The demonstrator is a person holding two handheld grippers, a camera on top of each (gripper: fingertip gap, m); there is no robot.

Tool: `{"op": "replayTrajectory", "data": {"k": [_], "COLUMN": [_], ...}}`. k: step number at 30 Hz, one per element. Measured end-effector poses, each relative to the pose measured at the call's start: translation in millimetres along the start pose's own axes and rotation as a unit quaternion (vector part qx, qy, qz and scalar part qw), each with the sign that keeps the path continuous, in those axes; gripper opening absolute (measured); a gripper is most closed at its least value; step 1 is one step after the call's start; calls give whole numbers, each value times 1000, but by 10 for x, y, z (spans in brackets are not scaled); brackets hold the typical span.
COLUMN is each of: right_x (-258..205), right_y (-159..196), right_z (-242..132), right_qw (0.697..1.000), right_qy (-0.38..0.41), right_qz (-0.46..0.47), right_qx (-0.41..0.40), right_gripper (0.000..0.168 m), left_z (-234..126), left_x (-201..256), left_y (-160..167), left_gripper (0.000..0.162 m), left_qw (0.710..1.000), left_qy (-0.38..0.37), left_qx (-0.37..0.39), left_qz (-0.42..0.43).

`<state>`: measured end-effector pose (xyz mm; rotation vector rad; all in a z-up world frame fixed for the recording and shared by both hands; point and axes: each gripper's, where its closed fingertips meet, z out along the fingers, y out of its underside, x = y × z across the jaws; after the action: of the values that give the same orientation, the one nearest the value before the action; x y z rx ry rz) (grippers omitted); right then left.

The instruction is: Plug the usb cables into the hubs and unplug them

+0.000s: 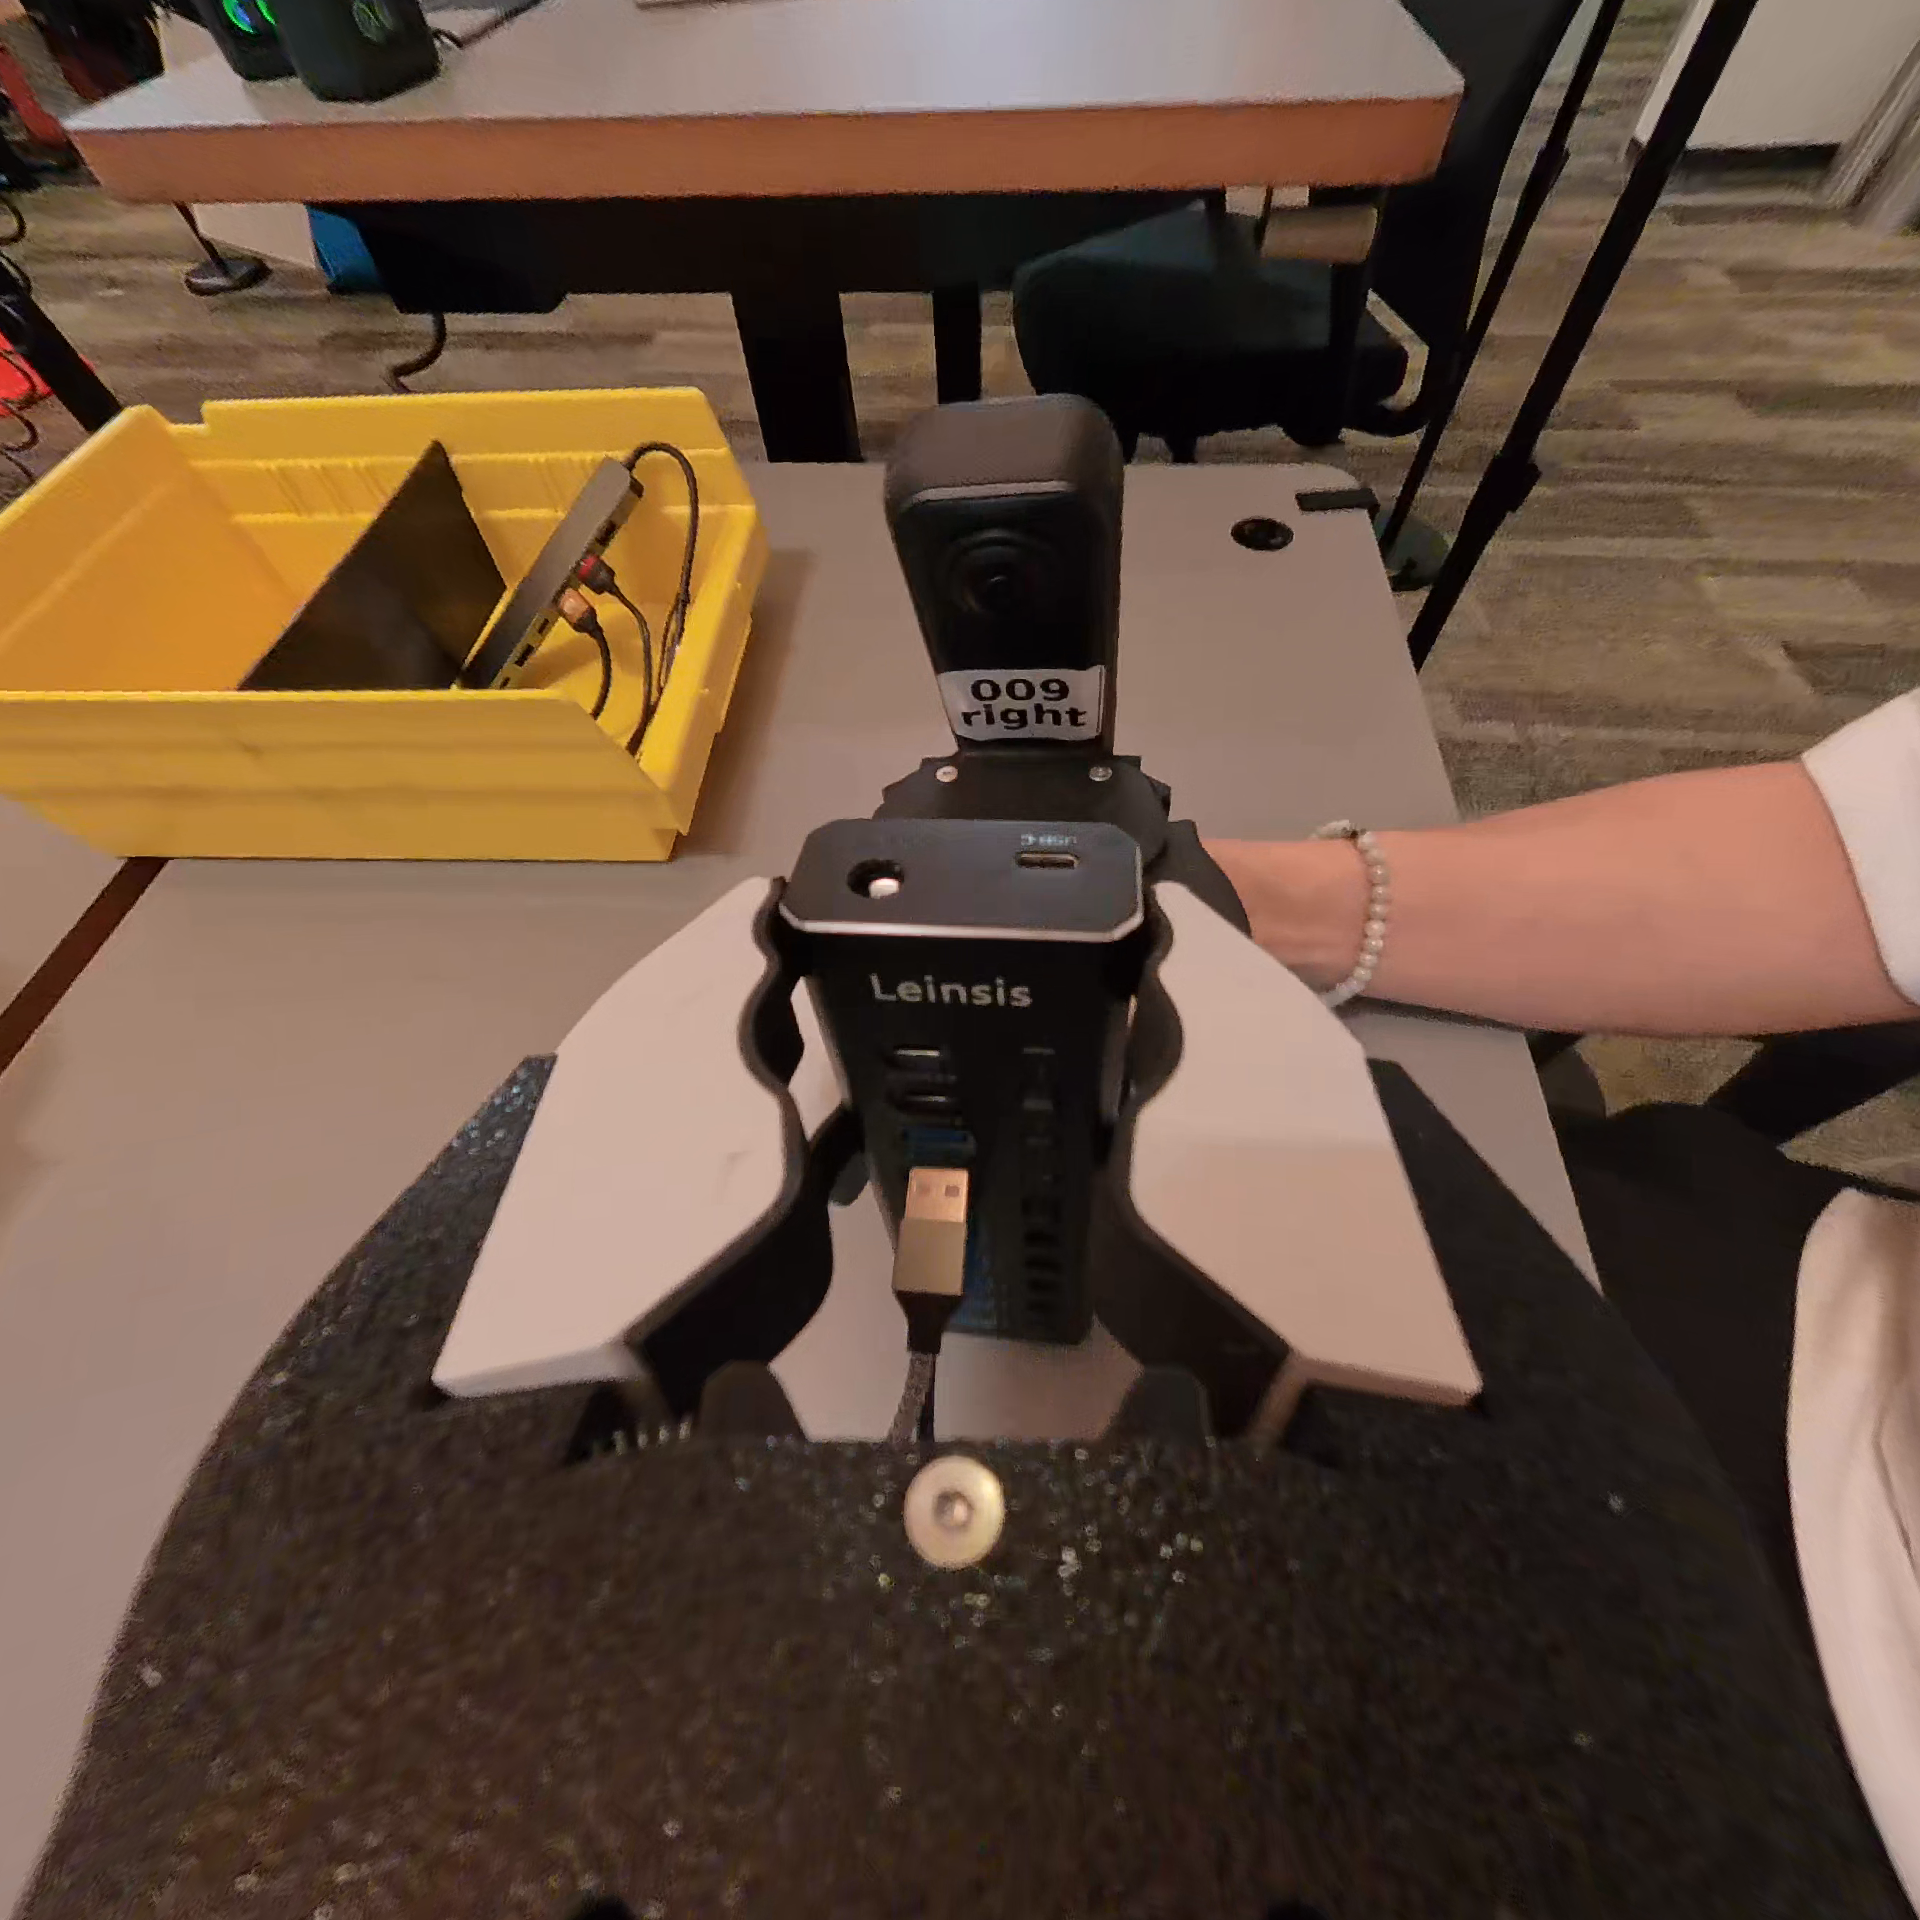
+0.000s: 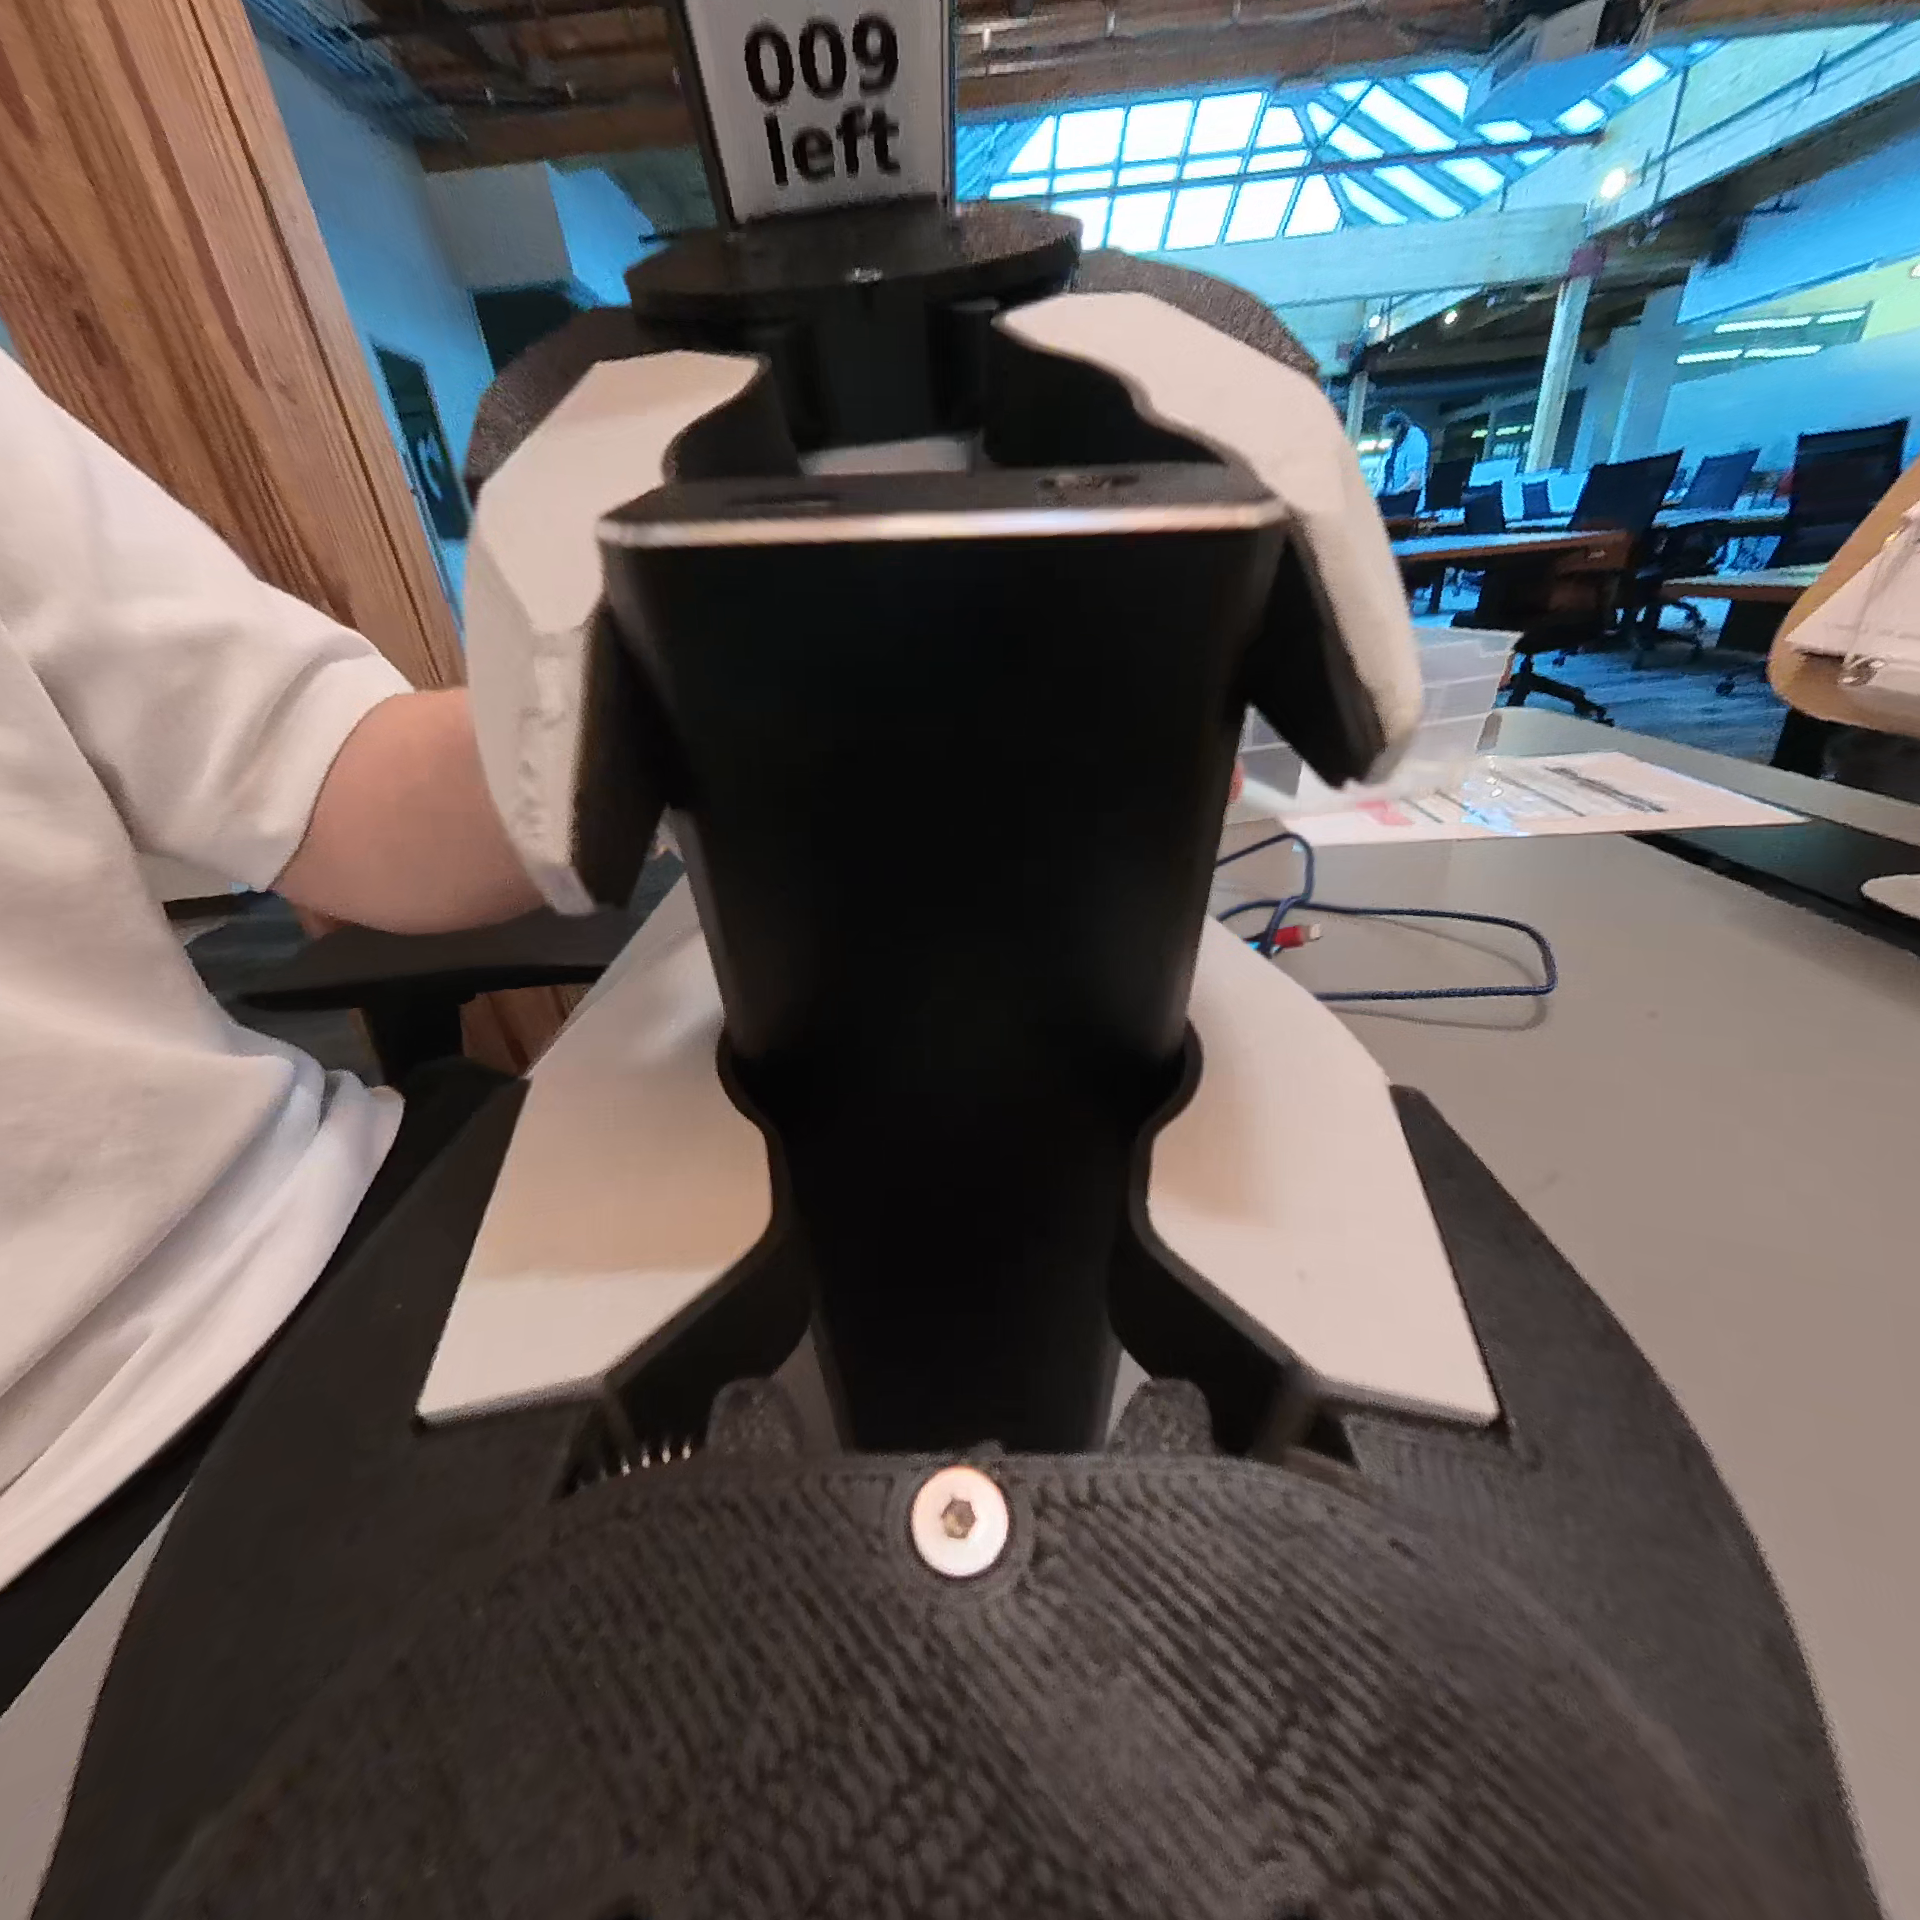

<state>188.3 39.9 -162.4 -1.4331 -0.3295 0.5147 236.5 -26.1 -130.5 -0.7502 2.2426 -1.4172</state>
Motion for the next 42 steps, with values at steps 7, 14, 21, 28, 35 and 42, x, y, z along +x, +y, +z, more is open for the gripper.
{"op": "replayTrajectory", "data": {"k": [7, 14, 21, 28, 35, 42], "right_x": [127, 114, 131, 109, 103, 85], "right_y": [8, 112, 26, -55, -58, -48], "right_z": [-101, 29, -12, -89, -92, -82], "right_qw": [999, 999, 999, 999, 999, 999], "right_qy": [33, 34, 30, 12, 15, 10], "right_qz": [17, 5, 17, 26, 21, 18], "right_qx": [6, -33, 3, 37, 38, 33], "right_gripper": [85, 77, 73, 73, 73, 73], "left_z": [-131, -94, -341, -637, -448, -339], "left_x": [-131, -105, -150, -235, -199, -164], "left_y": [-220, -230, -289, 151, 393, 382], "left_gripper": [60, 60, 66, 51, 24, 8], "left_qw": [999, 1000, 999, 999, 997, 997], "left_qy": [-3, 13, -10, -31, -41, -65], "left_qx": [30, 9, 37, -7, -58, -32], "left_qz": [-30, -9, 3, -44, -35, 0]}}
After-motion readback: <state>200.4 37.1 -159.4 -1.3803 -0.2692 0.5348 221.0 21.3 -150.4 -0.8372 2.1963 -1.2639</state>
